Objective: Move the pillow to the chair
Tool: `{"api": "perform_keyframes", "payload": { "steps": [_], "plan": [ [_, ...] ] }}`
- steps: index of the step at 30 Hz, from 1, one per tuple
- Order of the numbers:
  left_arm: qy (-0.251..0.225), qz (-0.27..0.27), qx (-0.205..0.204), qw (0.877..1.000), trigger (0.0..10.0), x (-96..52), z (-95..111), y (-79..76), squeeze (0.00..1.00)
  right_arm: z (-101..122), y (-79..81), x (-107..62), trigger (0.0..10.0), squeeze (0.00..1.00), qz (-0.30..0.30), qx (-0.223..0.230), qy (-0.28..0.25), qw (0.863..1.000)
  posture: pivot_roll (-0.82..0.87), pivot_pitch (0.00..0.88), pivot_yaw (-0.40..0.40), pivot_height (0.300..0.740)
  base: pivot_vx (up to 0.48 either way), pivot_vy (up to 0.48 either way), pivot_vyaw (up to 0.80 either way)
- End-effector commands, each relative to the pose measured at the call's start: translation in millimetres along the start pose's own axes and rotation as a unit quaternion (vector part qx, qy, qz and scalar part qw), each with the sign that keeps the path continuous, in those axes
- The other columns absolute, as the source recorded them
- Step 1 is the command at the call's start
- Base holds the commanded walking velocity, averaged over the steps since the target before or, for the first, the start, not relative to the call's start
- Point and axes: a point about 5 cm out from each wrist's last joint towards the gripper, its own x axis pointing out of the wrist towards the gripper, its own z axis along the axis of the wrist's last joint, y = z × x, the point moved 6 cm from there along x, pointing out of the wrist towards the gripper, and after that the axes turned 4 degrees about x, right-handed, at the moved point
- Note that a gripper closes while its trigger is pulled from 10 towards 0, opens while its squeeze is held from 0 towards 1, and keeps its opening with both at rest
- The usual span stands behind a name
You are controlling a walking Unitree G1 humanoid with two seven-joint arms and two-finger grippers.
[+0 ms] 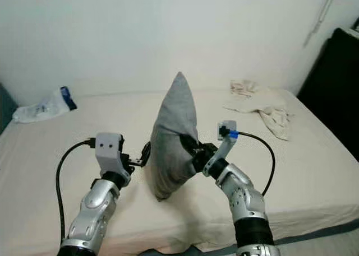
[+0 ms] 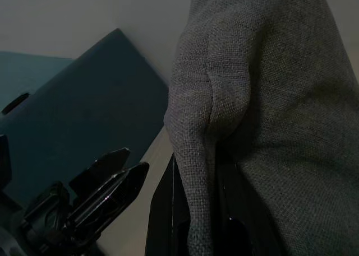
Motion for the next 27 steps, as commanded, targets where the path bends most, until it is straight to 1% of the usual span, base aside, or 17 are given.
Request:
{"api": "perform_keyframes", "payload": {
  "steps": [1, 4, 5, 6, 9, 12, 16, 27],
  "plan": [
    [0.017, -0.005, 0.010, 1.000, 10.0, -4.9, -10.5, 0.9, 0.00, 11.1, 14.8, 3.0, 10.0, 0.00, 0.036, -0.012, -0.022, 0.999, 0.03, 0.023, -0.069, 0.740, 0.000, 0.000, 0.74],
    [0.014, -0.002, 0.011, 1.000, 10.0, -4.8, -7.3, 3.9, 0.00, 22.4, 33.0, 6.9, 10.0, 0.00, 0.077, -0.015, -0.038, 0.996, 0.03, 0.019, -0.067, 0.740, 0.000, 0.000, 0.74],
    [0.012, -0.002, 0.011, 1.000, 10.0, -4.4, -6.3, 4.5, 0.00, 24.6, 37.3, 7.6, 10.0, 0.00, 0.087, -0.017, -0.041, 0.995, 0.03, 0.019, -0.067, 0.740, 0.000, 0.000, 0.74],
    [0.012, -0.002, 0.011, 1.000, 10.0, -4.4, -6.3, 4.5, 0.00, 24.6, 37.3, 7.6, 10.0, 0.00, 0.087, -0.017, -0.041, 0.995, 0.03, 0.019, -0.067, 0.740, 0.000, 0.000, 0.74],
    [0.003, 0.002, 0.019, 1.000, 10.0, -0.8, 0.5, 7.1, 0.00, 29.2, 51.9, 12.1, 10.0, 0.00, 0.119, -0.021, -0.045, 0.992, 0.04, 0.010, -0.065, 0.740, 0.000, -0.092, 0.74],
    [-0.001, 0.006, 0.024, 1.000, 10.0, 0.3, 3.2, 8.7, 0.00, 28.5, 54.8, 13.5, 10.0, 0.00, 0.126, -0.023, -0.043, 0.991, 0.04, 0.010, -0.064, 0.740, 0.000, -0.281, 0.74],
    [0.001, 0.027, 0.011, 1.000, 10.0, 0.3, 3.1, 15.6, 0.00, 24.2, 53.0, 12.3, 10.0, 0.00, 0.122, -0.020, -0.040, 0.992, 0.04, 0.017, -0.060, 0.740, 0.000, -0.072, 0.74],
    [0.011, 0.024, 0.015, 1.000, 10.0, 0.3, -0.9, 15.3, 0.00, 18.6, 51.1, 10.9, 10.0, 0.00, 0.116, -0.015, -0.033, 0.993, 0.04, 0.022, -0.056, 0.740, 0.000, 0.000, 0.74]
  ]
}}
